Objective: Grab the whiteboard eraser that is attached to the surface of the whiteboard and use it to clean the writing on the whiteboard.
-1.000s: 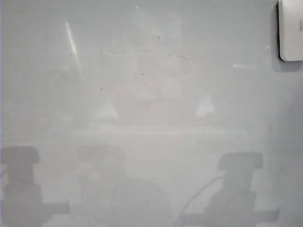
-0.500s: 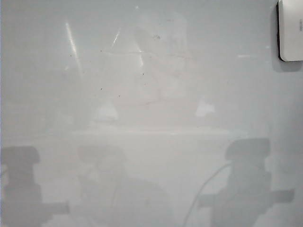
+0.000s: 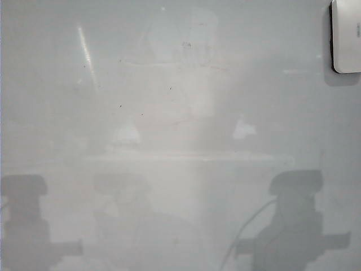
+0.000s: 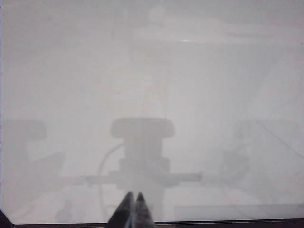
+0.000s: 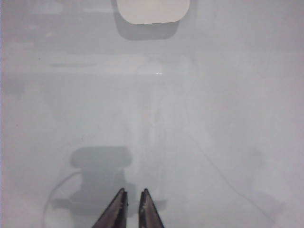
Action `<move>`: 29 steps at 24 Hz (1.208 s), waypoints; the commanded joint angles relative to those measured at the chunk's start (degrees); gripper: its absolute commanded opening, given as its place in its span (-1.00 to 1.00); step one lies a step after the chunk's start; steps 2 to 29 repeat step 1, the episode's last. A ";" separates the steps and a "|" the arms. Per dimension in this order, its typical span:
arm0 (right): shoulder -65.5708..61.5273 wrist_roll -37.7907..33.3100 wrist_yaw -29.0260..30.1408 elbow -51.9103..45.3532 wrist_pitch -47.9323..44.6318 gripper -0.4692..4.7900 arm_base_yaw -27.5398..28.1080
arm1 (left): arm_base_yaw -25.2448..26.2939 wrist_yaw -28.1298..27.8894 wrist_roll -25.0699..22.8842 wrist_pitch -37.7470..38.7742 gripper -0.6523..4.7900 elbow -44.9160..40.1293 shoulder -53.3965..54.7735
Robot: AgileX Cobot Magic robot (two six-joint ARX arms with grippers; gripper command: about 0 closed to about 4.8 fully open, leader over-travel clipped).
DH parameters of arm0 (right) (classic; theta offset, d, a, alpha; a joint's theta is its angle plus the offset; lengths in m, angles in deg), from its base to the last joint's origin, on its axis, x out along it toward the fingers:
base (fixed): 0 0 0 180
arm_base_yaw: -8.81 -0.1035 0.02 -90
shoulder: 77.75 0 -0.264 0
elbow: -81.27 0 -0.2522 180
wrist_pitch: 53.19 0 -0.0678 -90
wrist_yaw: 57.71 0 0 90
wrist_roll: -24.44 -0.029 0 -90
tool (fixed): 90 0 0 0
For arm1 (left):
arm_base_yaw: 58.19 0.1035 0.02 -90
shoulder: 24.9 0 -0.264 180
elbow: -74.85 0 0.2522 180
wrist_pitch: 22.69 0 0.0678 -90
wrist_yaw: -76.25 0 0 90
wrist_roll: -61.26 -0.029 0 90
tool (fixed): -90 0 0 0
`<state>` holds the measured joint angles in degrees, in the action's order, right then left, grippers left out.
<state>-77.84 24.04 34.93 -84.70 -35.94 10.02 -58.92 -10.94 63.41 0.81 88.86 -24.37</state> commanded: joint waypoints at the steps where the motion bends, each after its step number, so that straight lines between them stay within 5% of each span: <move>1: 0.11 0.07 0.04 -0.22 -0.63 -0.62 0.07 | -0.02 -0.07 -0.02 0.52 -0.78 0.20 0.02; 29: 0.11 0.07 0.04 -0.22 -0.63 -0.62 0.07 | -0.02 -0.07 -0.02 0.52 -0.78 0.20 0.02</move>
